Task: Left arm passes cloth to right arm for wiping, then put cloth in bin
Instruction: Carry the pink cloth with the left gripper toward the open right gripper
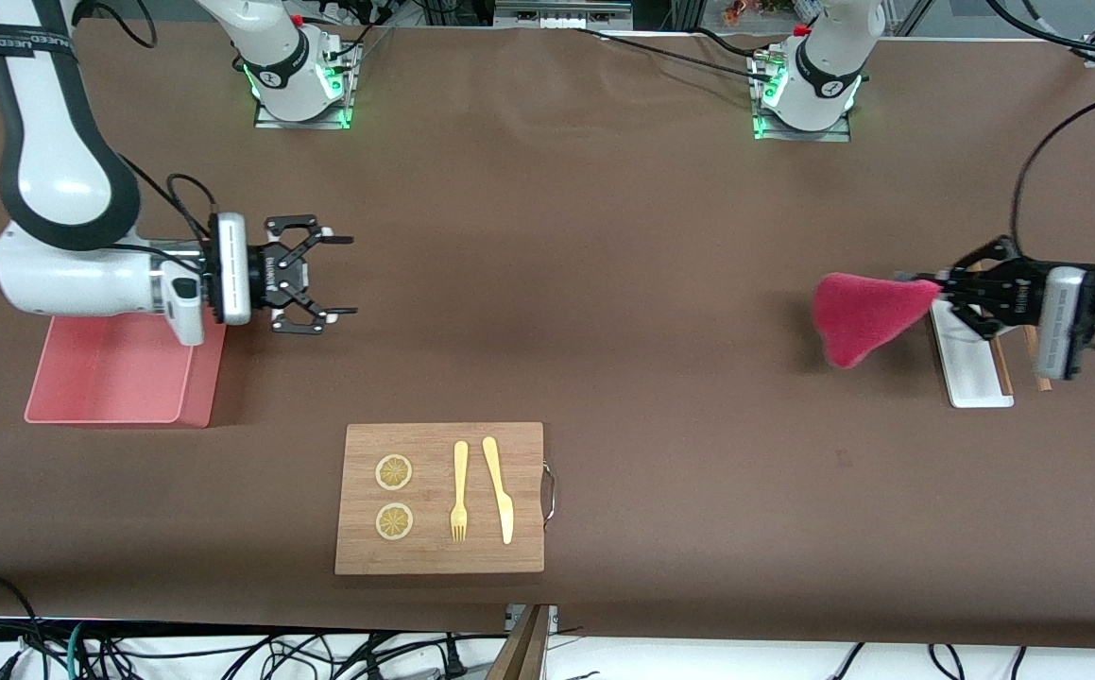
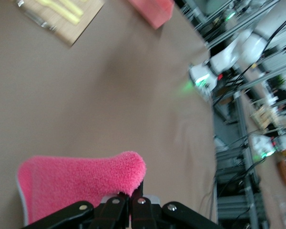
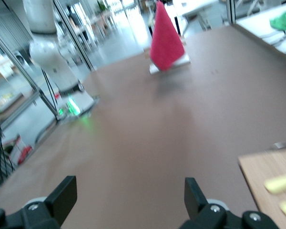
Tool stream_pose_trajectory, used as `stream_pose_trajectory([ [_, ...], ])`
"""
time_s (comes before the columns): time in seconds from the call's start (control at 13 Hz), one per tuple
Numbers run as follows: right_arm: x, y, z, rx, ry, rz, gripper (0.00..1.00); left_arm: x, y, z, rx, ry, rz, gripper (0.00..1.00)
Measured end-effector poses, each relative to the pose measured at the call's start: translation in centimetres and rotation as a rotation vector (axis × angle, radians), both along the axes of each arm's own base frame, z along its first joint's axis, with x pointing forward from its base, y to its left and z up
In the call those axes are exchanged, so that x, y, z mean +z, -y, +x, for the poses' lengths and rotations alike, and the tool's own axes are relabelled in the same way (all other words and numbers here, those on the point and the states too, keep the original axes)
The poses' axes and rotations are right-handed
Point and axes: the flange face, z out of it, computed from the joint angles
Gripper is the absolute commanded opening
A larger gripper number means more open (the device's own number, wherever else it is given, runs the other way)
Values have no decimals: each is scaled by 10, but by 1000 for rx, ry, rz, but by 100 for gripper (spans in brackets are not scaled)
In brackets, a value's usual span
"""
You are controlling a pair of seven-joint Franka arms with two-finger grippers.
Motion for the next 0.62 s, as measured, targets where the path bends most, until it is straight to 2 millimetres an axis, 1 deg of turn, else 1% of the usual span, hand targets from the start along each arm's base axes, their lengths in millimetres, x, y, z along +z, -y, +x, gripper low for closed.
stream_pose_trajectory([
  [0.15,-7,-16,-8,0,0,70,100,13,69,9,1,-20,-86,0],
  [0.31,-9,-37,-15,-2,-3,115,100,25,146,12,-2,-36,-165,0],
  [0.46,-6,-62,-18,-28,7,151,100,36,219,12,33,-65,-213,0],
  [0.62,-2,-93,-22,-83,13,183,100,45,283,7,90,-106,-243,0],
])
